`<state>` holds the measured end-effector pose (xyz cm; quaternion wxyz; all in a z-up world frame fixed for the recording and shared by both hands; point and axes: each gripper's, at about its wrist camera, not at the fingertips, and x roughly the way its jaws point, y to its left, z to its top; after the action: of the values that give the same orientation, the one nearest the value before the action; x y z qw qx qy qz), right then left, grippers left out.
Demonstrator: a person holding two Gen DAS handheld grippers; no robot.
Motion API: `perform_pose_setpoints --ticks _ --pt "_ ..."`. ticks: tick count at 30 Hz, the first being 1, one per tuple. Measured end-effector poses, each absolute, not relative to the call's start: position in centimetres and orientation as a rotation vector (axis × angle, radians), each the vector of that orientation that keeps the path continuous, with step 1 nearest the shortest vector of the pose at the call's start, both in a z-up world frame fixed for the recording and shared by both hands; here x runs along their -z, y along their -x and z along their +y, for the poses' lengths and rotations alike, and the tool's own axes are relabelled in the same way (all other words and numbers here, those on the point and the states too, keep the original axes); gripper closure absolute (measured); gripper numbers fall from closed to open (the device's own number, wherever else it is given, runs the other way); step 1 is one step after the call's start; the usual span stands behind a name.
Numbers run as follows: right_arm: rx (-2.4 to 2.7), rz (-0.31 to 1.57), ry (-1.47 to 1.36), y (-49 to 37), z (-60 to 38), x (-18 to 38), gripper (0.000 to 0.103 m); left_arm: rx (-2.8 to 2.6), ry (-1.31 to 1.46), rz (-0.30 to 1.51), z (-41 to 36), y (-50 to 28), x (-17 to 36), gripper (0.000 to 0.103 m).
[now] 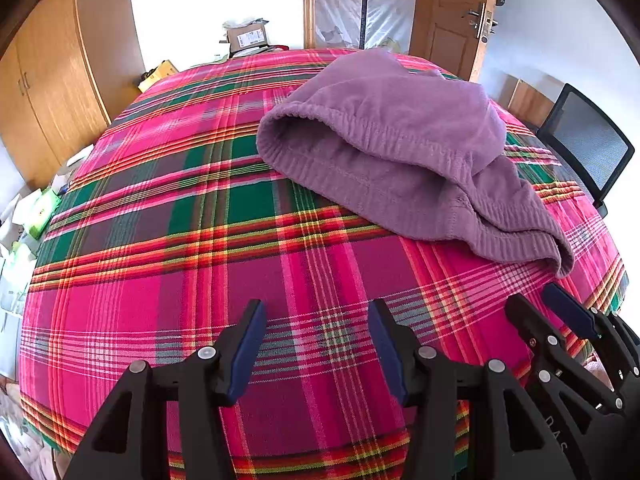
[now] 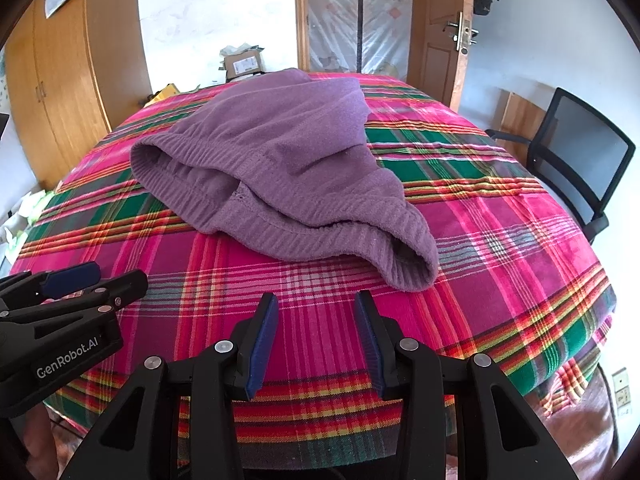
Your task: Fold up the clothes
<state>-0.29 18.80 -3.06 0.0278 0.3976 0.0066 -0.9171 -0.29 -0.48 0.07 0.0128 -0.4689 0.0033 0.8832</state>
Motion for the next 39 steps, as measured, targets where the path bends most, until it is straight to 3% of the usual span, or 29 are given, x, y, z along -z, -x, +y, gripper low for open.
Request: perform_pose_setpoints --ticks 30,39 --pt "2.82 0.043 -1.259 1.2 18.84 3.3 0.061 -2.734 1.464 0.007 -0.71 0.77 0.24 0.046" --pt "2.814 0.052 -1.257 1.21 18.69 3.38 0.061 -2.683 1.459 0.044 -0.76 1.1 0.52 0.035"
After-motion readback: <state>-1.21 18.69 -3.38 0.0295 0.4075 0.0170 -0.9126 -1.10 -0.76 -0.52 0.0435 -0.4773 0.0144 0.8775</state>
